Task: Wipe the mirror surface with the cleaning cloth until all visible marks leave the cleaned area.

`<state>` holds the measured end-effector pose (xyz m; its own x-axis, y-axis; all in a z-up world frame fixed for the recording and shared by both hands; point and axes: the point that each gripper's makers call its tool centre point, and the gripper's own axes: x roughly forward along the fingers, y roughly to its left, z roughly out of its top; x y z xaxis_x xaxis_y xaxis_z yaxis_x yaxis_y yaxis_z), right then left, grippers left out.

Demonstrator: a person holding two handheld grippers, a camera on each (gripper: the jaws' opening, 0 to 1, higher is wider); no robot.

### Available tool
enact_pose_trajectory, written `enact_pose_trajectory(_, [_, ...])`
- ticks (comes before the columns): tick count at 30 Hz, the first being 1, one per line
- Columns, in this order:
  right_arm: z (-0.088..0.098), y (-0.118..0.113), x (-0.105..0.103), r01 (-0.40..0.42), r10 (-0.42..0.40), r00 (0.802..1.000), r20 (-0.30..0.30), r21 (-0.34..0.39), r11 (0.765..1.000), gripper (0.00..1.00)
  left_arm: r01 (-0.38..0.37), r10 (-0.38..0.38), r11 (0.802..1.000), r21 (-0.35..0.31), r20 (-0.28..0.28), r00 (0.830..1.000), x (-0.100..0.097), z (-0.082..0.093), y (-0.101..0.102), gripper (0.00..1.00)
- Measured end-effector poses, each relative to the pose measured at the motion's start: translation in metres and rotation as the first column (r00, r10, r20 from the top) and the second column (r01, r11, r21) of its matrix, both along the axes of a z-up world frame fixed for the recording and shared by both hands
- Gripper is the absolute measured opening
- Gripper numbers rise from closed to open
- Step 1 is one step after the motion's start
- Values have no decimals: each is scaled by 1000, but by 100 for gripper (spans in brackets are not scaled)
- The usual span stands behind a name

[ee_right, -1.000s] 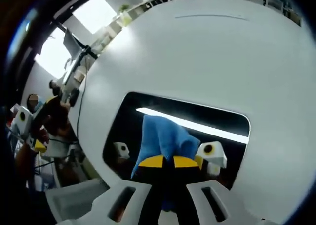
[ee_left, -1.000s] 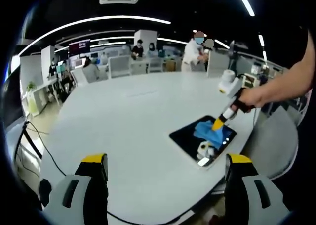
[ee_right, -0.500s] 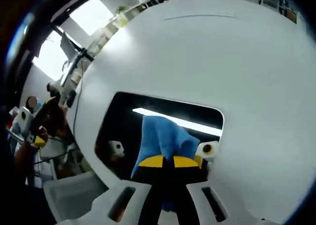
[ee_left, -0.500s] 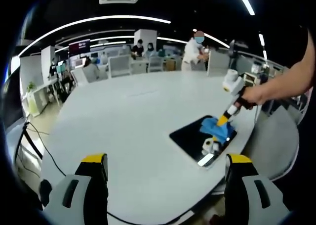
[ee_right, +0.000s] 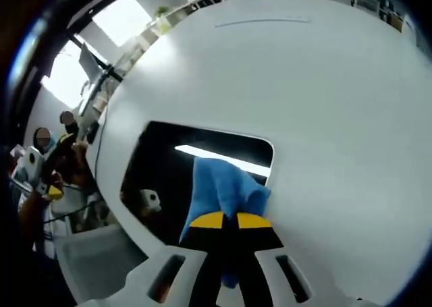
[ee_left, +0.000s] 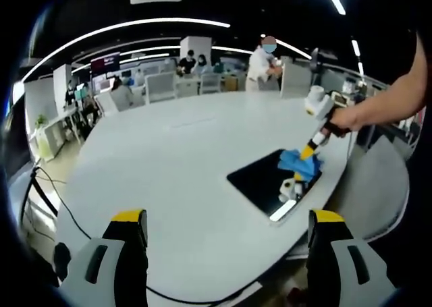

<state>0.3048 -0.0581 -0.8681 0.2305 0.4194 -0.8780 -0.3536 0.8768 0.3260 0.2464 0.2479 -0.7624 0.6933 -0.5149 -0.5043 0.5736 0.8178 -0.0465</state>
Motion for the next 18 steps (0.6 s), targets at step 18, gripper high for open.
enact_pose_trajectory(18, [0, -7, 2, 33, -34, 999, -27, -11, 999, 0, 2, -3, 1000, -30, -8, 1000, 5, -4, -4, 99])
